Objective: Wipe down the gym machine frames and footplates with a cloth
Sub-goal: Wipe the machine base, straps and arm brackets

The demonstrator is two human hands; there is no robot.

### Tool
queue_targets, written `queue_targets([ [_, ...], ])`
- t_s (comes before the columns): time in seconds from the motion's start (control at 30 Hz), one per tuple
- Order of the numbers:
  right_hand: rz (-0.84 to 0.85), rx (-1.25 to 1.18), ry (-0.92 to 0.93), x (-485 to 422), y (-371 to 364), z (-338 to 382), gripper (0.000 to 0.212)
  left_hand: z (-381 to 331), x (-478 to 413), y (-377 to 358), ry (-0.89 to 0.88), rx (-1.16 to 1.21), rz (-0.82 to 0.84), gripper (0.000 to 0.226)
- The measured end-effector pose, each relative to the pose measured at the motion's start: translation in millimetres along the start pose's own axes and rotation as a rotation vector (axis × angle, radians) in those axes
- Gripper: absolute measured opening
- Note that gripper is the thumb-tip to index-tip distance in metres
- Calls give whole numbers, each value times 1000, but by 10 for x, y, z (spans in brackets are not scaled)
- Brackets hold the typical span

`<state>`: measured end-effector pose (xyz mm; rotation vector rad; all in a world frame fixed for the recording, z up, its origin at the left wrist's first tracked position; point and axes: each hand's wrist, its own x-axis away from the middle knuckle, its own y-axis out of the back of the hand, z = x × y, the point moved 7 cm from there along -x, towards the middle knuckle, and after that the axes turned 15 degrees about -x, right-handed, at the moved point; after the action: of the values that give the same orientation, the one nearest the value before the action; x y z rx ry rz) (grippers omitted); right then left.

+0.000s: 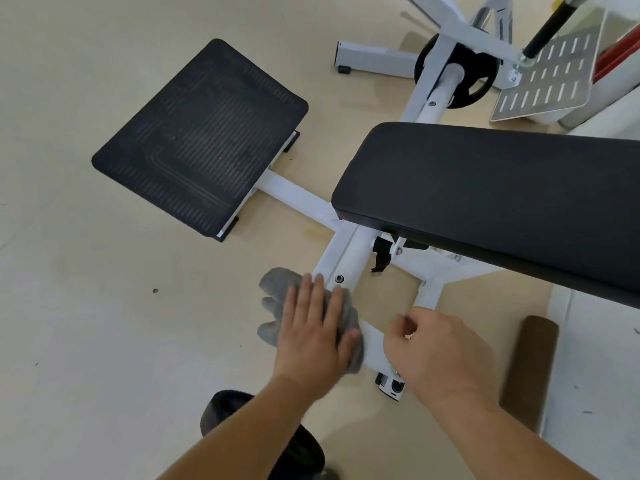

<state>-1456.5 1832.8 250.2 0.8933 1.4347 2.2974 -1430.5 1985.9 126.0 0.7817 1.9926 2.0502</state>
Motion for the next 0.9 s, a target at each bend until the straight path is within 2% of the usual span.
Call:
queue_targets([
  [0.07,13,-1,8,-2,4,15,37,-21,-19,1,-181,-30,-4,74],
  [0.13,27,-3,9,-11,5,1,37,95,-228,16,-279,-132,6,74],
  [0.27,27,-44,-4,-1,-12,-11,39,270,-627,28,-86,-213,157,83],
  [0.43,21,-39,2,-5,-24,-26,40,124,-379,33,30,-146,51,69],
  [0.5,31,-45,4,-4,-22,-27,39,-13,-127,19,15,-83,5,64],
  [0.6,27,-39,16,0,-16,-22,38,-133,29,-23,-24,-25,44,66],
  [0.8,1,12,12,-12,-5,-19,38,-213,-580,25,-173,-174,160,80],
  [0.9,-20,17,8,-8,5,-23,38,-289,-795,30,-213,-168,229,66],
])
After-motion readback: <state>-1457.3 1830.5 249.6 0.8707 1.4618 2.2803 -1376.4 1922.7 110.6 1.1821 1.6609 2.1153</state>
